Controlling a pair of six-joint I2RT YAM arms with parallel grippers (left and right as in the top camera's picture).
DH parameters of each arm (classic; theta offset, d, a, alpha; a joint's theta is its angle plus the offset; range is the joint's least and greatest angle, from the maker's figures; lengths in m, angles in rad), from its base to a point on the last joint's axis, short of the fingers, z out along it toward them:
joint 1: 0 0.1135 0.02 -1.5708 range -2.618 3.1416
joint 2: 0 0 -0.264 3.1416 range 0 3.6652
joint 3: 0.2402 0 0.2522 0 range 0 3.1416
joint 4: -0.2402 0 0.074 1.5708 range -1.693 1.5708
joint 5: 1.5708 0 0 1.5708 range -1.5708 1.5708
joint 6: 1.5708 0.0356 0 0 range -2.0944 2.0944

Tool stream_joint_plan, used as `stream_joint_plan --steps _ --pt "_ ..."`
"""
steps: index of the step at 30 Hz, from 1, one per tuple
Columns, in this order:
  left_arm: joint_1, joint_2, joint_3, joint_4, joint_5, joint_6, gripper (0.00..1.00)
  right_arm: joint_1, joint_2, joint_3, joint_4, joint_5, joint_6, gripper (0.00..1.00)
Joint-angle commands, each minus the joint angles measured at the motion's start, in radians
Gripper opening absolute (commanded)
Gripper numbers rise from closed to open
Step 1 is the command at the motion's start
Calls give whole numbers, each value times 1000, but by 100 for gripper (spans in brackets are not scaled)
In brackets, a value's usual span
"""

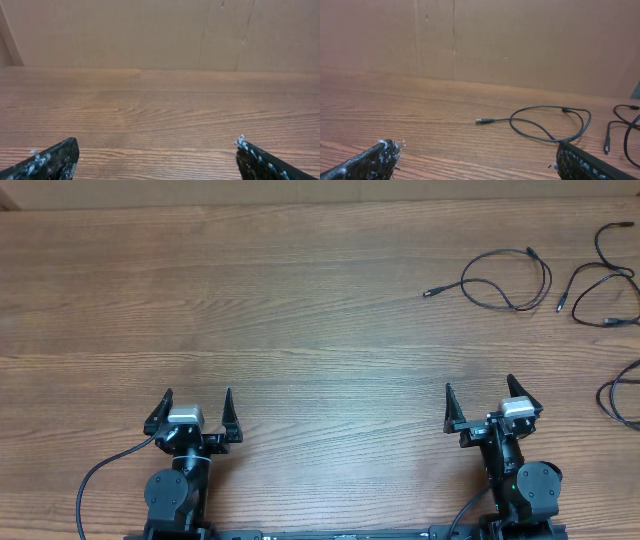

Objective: Untangle cables

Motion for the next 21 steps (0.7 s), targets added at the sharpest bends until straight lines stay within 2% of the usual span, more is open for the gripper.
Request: stream_joint_plan --steps 1,21 --pt "11 -11 -3 1 5 22 100 4 -11 -11 5 -8 -1 100" --pt "11 -11 -3 1 5 22 99 4 -11 -11 5 -8 -1 100"
